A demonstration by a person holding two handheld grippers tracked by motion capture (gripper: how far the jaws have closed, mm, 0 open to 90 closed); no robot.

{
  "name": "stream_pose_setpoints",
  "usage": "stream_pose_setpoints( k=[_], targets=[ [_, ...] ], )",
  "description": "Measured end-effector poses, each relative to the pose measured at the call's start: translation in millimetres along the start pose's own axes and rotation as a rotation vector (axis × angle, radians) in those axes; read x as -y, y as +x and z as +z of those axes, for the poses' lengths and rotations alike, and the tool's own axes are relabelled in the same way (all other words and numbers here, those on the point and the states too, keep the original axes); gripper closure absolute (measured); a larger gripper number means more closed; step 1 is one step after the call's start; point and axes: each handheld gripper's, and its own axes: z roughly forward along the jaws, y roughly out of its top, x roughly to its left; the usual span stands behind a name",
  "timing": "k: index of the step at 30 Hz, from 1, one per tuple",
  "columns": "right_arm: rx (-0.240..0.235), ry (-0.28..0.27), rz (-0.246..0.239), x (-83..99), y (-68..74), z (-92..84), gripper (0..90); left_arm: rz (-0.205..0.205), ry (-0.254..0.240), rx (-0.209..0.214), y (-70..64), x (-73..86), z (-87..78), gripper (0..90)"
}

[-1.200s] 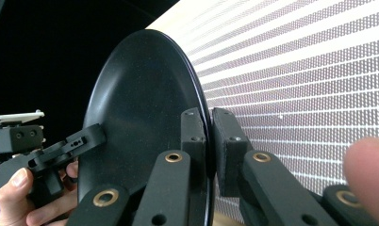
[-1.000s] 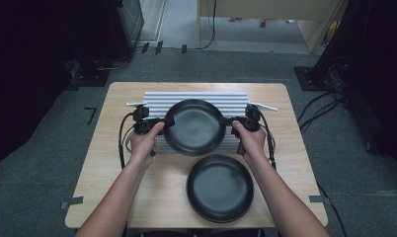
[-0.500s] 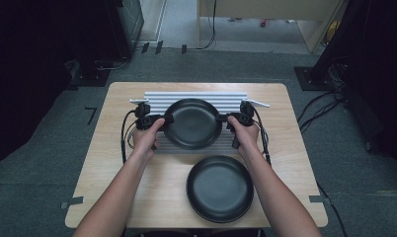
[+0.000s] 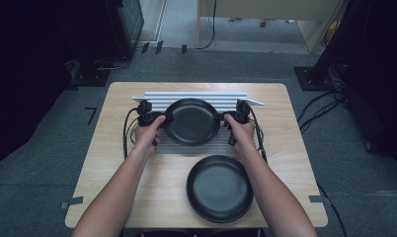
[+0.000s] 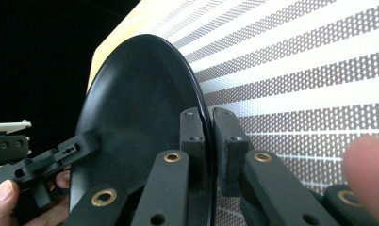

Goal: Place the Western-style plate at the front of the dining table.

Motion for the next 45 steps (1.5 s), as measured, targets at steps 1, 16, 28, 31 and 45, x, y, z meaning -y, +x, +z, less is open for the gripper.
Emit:
stream_pose_setpoints(
  k=[1, 16, 28, 31, 45],
  targets=[
    [0.006, -0.001, 0.002, -0.5, -0.8, 1.2, 83.5, 0.002, 0.005, -0.004, -0.4, -0.8, 1.3, 75.6],
    [0.053, -0.051, 0.013, -5.0, -13.0, 6.8, 82.7, -0.02, 0.017, -0.027, -2.2, -7.9, 21.6, 75.7],
    [0.071, -0.073, 0.021, -4.2, -14.4, 9.4, 82.5, -0.042, 0.036, -0.021, 1.2, -6.5, 27.2, 75.2],
    [0.079, -0.087, 0.023, -5.9, -16.1, 7.7, 82.0, -0.049, 0.034, -0.022, -2.5, -5.8, 29.6, 75.2],
    [0.087, -0.106, 0.021, -8.7, -21.6, 4.0, 82.1, -0.063, 0.041, -0.023, -3.7, -3.2, 38.2, 74.6]
  ],
)
